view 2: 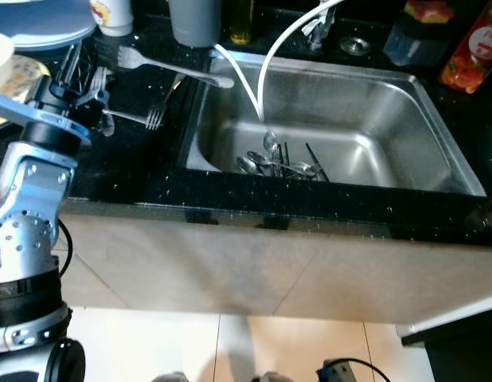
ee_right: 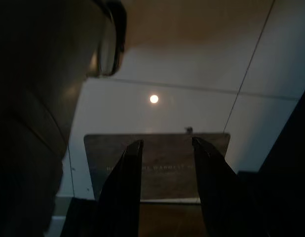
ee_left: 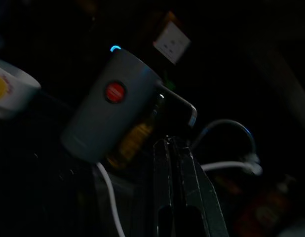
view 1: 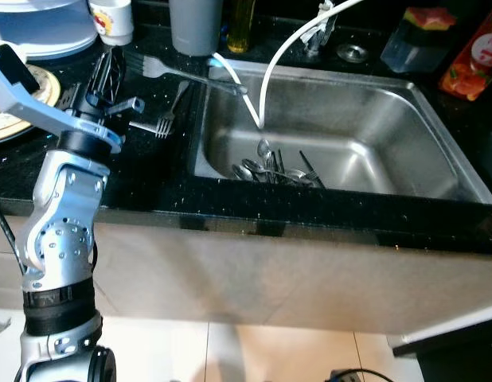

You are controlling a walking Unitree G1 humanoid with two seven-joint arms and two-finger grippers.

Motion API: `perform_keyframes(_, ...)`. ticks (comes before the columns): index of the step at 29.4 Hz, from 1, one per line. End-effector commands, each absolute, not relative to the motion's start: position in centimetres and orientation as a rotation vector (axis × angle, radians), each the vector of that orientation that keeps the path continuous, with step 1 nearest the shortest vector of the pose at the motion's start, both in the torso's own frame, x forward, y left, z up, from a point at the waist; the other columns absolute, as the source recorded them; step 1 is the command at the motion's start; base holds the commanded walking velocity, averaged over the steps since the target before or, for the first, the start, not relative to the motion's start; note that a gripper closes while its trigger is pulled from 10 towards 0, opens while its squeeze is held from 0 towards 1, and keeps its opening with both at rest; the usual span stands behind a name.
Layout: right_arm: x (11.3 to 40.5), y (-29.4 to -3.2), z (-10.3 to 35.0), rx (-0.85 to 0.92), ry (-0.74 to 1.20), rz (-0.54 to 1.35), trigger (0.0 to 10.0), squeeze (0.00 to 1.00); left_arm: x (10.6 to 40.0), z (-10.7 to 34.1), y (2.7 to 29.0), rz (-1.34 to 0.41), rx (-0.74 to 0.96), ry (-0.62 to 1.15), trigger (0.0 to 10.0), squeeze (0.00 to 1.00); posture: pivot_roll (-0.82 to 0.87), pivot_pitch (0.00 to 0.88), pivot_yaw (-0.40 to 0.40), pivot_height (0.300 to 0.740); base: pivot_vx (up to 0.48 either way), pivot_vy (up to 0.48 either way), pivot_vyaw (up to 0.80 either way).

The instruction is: Kitchen organization

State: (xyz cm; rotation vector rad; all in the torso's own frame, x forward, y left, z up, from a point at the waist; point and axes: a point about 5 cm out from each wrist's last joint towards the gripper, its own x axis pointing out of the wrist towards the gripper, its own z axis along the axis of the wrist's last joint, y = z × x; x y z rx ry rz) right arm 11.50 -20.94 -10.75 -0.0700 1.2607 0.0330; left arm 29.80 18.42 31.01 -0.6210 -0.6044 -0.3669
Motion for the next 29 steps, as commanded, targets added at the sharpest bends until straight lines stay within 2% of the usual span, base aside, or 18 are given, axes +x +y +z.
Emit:
perform_keyframes(1, 10.9, -21.1, -10.9, -0.062, 1.278, 0.020, 10.0, 0.00, 29.4, 31.7, 18.0, -0.406, -0.636, -0.637, 10.0, 0.00, 0.13, 0.112, -0.068, 0.740, 0.439, 0.000, 0.00)
perform_keyframes(8, 10.7, -21.2, -10.9, -0.063, 1.281, 0.015, 10.0, 0.00, 28.7, 32.4, 17.2, -0.487, -0.611, -0.657, 10.0, 0.00, 0.13, 0.114, -0.069, 0.740, 0.000, 0.000, 0.00)
perform_keyframes(11, 10.6, -21.2, -10.9, -0.064, 1.283, 0.014, 10.0, 0.00, 28.3, 32.3, 16.4, -0.536, -0.536, -0.646, 10.0, 0.00, 0.13, 0.116, -0.069, 0.740, 0.000, -0.464, 0.00)
perform_keyframes(16, 10.5, -21.2, -11.0, -0.064, 1.284, 0.014, 10.0, 0.00, 28.2, 32.3, 15.9, -0.550, -0.524, -0.635, 10.0, 0.00, 0.13, 0.118, -0.069, 0.740, 0.000, -0.465, 0.00)
perform_keyframes(29, 10.3, -21.2, -11.0, -0.067, 1.291, 0.015, 10.0, 0.00, 28.1, 32.0, 14.7, -0.622, -0.547, -0.593, 10.0, 0.00, 0.13, 0.116, -0.069, 0.740, 0.000, 0.000, 0.00)
